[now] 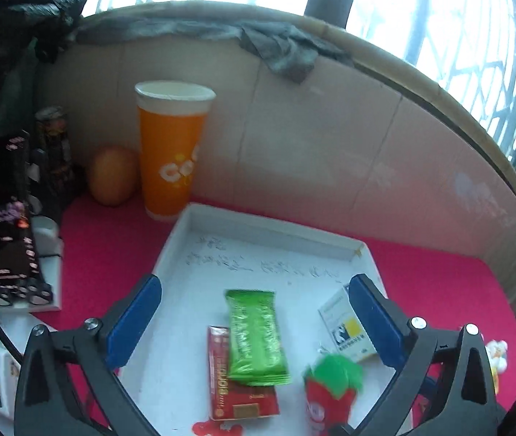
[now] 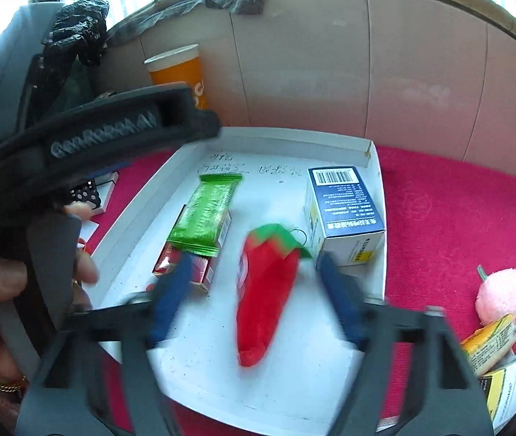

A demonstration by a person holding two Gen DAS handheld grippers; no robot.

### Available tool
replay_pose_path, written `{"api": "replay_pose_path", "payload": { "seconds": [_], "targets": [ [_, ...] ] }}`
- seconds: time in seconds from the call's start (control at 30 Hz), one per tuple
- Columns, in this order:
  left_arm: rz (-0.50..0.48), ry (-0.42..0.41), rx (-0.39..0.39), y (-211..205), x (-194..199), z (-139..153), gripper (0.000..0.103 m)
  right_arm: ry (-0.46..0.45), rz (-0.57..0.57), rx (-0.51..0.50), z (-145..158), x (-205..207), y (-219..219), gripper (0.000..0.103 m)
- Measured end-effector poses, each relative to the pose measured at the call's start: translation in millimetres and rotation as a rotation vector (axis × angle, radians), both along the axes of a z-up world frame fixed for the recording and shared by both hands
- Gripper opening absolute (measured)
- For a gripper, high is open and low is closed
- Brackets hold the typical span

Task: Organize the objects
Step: 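Lower green packet into tray and open left gripper while right releases chili plush, then withdraw both open tools from the tray back to the item pile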

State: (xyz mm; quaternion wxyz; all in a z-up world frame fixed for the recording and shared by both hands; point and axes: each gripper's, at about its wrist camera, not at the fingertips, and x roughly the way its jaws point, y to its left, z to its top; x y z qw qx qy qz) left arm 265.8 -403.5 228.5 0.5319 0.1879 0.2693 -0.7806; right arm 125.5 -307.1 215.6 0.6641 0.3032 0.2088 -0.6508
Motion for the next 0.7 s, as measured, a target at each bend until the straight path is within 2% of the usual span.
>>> {"api": "replay_pose_path", "payload": {
  "seconds": [0.17, 0.33, 0.43, 0.6, 0.63, 0.67, 0.7],
  "targets": [
    [0.066, -0.069, -0.085, 16.8, 0.6, 13.0, 0.103, 0.041, -0.033, -0.041, 3.6, -2.9, 13.1, 0.092],
    [0.077, -0.059, -0.115, 36.4, 4.2, 19.4, 0.103, -0.002, -0.055, -0.117, 12.9, -13.4, 35.5, 0.092],
    [0.059, -0.030, -0.113, 52.5, 4.9, 20.7, 0.103, -0.059, -0.064, -0.228, 28.8, -26.2, 59.4, 0.092],
    [-0.026, 0.014, -0.152, 85.6, -2.5, 26.7, 0.103, -0.206, -0.107, -0.492, 72.1, -63.7, 112.2, 0.092],
    [-0.047, 0.025, -0.159, 92.5, -5.6, 27.2, 0.103, -0.228, -0.115, -0.544, 80.9, -72.2, 123.3, 0.093],
    [-0.069, 0.037, -0.168, 99.1, -8.3, 28.4, 0.103, -0.243, -0.129, -0.595, 89.3, -81.8, 136.0, 0.100],
    [-0.096, 0.058, -0.182, 107.4, -11.3, 29.9, 0.103, -0.240, -0.148, -0.624, 96.3, -89.0, 146.4, 0.103]
  ]
}}
